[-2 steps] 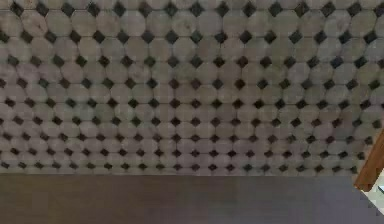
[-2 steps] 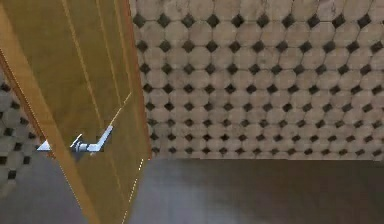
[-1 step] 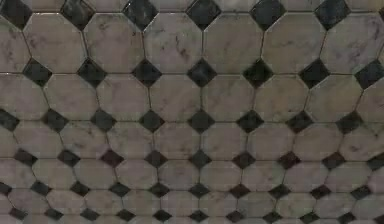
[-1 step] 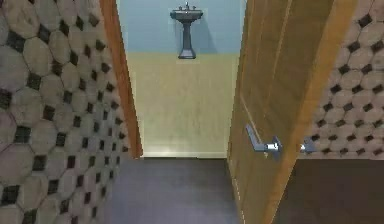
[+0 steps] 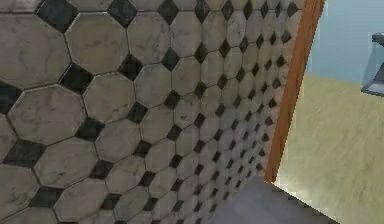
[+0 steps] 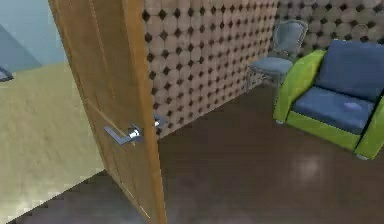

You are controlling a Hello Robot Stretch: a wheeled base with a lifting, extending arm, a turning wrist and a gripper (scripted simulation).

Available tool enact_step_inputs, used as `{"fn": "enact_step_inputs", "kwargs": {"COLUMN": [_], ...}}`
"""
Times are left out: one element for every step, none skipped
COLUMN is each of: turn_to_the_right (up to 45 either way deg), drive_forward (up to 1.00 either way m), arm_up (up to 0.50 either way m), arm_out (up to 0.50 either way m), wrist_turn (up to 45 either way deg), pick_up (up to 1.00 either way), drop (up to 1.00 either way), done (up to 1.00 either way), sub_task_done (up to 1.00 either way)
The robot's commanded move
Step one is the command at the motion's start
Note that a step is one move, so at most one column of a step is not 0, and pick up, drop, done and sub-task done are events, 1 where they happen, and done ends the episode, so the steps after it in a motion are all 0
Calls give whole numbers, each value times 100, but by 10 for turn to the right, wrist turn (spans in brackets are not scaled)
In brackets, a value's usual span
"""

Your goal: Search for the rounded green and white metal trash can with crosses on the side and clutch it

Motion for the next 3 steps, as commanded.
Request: {"fn": "enact_step_inputs", "kwargs": {"turn_to_the_right": [300, 0, 150], "drive_forward": [0, 60, 0], "arm_up": [0, 0, 0], "arm_out": [0, 0, 0], "wrist_turn": [0, 0, 0], "pick_up": [0, 0, 0], "drop": [0, 0, 0], "done": [0, 0, 0], "sub_task_done": [0, 0, 0]}}
